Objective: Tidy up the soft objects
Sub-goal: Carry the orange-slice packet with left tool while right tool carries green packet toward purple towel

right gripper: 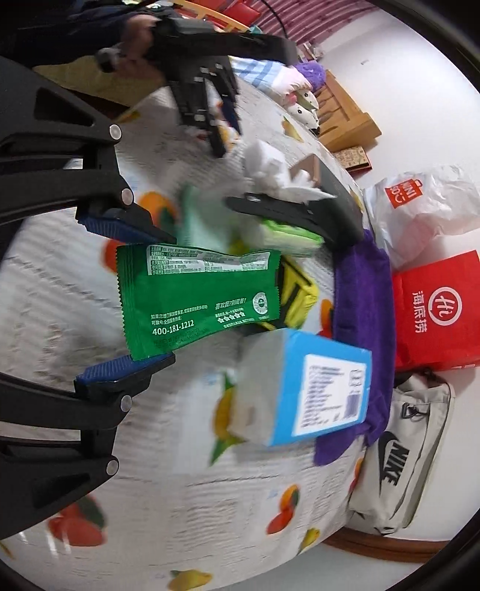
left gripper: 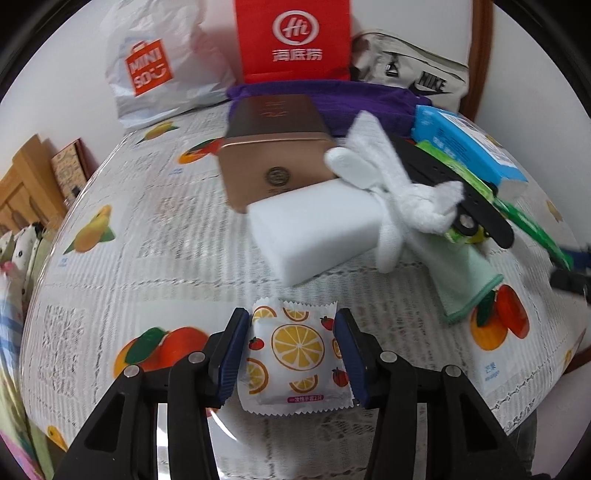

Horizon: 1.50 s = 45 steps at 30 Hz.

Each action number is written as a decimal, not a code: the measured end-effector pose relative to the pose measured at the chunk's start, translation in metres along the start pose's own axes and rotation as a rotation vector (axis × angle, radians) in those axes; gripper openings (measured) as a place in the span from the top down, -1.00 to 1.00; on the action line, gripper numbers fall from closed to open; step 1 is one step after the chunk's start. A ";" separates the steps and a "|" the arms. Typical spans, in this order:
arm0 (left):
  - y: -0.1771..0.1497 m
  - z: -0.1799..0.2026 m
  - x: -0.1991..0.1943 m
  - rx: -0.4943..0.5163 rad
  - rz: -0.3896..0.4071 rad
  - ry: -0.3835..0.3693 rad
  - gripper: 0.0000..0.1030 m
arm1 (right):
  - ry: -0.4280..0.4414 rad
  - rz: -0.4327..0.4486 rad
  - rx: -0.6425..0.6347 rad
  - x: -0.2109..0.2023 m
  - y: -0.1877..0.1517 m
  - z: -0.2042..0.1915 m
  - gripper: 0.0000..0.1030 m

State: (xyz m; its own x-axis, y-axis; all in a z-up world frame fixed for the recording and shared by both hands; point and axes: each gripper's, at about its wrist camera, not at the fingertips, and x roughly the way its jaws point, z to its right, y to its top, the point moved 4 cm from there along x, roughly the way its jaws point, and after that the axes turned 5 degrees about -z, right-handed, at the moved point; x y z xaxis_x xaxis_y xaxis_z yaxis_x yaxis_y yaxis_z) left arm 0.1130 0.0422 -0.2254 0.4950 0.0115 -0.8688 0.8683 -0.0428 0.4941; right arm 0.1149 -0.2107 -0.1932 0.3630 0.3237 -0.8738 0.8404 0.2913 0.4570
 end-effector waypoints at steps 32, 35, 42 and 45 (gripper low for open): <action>0.010 -0.031 -0.009 -0.085 -0.013 -0.029 0.76 | -0.145 0.035 -0.053 0.038 0.000 0.012 0.37; 0.012 -0.033 -0.015 -0.087 -0.003 -0.034 0.78 | -0.098 0.030 -0.028 0.033 0.000 0.015 0.42; 0.017 -0.046 -0.031 -0.109 0.019 -0.025 0.78 | -0.095 0.056 0.005 0.012 0.001 0.019 0.45; 0.021 -0.052 -0.038 -0.118 0.035 -0.017 0.78 | -0.095 0.078 0.015 0.001 0.006 0.020 0.45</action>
State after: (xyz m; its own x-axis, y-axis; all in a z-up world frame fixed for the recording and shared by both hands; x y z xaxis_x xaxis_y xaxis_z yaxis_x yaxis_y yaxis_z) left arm 0.1141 0.0926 -0.1799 0.5252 -0.0051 -0.8509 0.8487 0.0755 0.5234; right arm 0.1285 -0.2269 -0.1945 0.4631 0.2576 -0.8481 0.8141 0.2547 0.5219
